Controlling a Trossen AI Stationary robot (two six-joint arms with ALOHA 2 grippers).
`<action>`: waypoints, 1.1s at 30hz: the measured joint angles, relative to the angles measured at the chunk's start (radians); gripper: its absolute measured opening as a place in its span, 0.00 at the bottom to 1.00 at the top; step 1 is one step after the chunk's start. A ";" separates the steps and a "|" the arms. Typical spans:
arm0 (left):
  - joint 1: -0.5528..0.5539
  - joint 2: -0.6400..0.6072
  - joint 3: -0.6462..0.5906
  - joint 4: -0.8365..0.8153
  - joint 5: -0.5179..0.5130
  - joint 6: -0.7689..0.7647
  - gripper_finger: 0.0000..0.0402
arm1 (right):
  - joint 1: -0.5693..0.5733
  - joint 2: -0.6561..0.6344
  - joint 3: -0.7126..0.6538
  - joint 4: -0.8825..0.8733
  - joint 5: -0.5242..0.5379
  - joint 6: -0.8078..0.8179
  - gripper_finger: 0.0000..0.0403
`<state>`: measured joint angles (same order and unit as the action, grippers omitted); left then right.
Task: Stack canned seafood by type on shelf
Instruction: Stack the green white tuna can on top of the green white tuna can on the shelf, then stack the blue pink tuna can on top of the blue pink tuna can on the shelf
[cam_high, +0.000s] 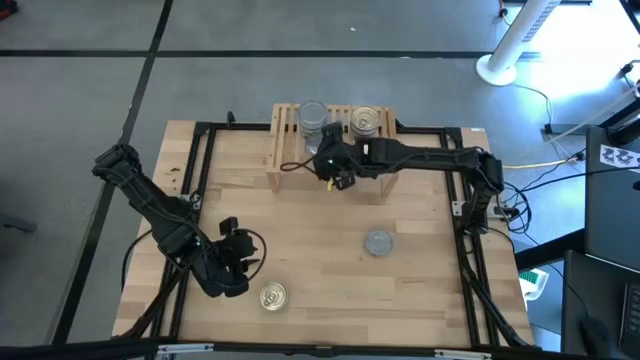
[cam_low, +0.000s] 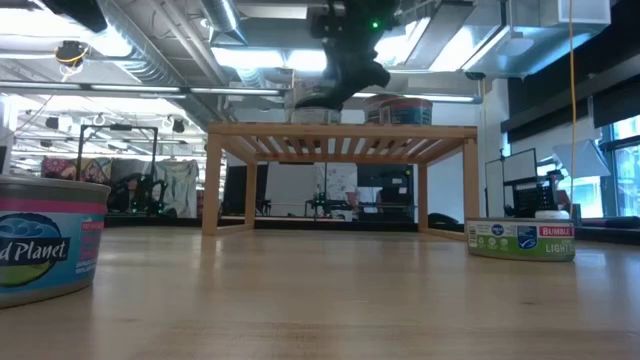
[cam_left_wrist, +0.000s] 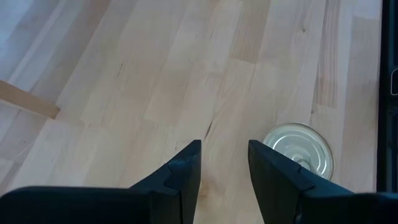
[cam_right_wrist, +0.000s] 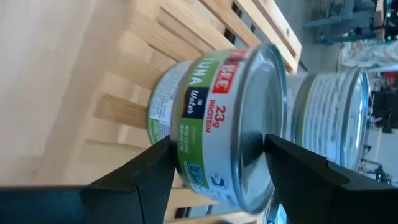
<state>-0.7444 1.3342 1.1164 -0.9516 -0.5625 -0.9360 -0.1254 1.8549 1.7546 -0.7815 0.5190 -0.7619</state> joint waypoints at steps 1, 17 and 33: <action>0.000 0.000 0.000 0.000 0.000 -0.002 0.32 | -0.004 0.000 0.000 0.000 0.001 0.003 0.60; 0.000 0.000 0.000 0.000 0.000 -0.006 0.32 | 0.019 0.000 0.000 -0.014 0.025 0.005 0.60; 0.000 0.000 0.000 0.005 0.000 -0.007 0.32 | 0.081 -0.007 0.000 -0.143 0.245 0.093 0.60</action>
<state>-0.7444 1.3339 1.1164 -0.9467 -0.5624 -0.9431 -0.0441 1.8480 1.7546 -0.9243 0.7640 -0.6694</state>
